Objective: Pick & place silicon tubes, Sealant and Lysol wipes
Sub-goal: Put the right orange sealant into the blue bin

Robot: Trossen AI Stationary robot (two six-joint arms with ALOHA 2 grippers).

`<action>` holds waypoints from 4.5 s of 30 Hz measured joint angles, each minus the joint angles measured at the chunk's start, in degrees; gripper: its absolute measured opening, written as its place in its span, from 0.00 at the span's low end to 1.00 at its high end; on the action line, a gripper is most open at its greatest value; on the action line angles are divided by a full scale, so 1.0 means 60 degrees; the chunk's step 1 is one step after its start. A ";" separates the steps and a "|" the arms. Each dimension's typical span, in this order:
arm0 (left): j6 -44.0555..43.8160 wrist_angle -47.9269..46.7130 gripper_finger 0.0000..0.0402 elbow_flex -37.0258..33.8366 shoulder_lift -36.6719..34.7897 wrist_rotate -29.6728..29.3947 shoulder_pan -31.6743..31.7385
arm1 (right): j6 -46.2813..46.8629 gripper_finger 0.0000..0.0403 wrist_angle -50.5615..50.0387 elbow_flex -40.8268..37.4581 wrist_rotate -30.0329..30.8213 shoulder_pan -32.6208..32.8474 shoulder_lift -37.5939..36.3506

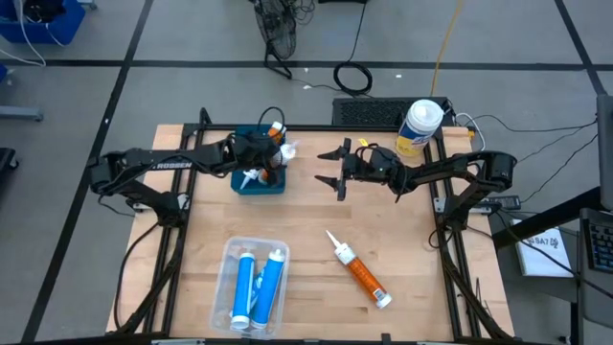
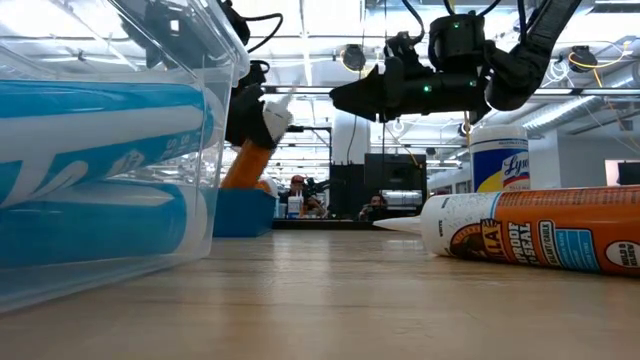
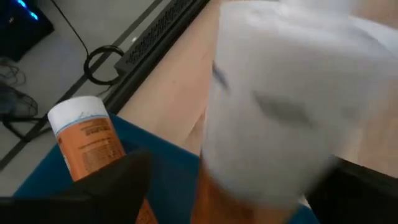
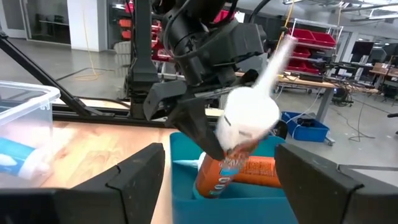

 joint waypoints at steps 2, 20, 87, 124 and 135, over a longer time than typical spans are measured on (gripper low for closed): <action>0.0256 0.0009 0.96 0.0000 0.0000 -0.0001 -0.0004 | 0.0000 0.70 -0.0058 -0.0004 0.0000 0.0000 0.0000; 0.0703 0.0087 0.69 0.0000 -0.0004 -0.0331 0.0000 | 0.0004 0.70 -0.0486 -0.0004 0.0000 0.0000 0.0004; 0.1140 -0.0029 0.71 0.0000 -0.0011 -0.0310 0.0000 | 1.6684 0.55 -1.6397 -0.1027 0.5236 0.4602 -0.1460; 0.0444 -0.1045 0.69 0.0011 -0.4586 0.0001 -0.0565 | 0.3350 0.50 -0.2726 0.5495 -0.0404 0.0178 0.4275; 0.0270 -0.1153 0.71 0.0004 -0.4557 -0.0197 -0.0583 | 0.2972 0.50 -0.1980 0.6996 -0.1333 -0.0002 0.6078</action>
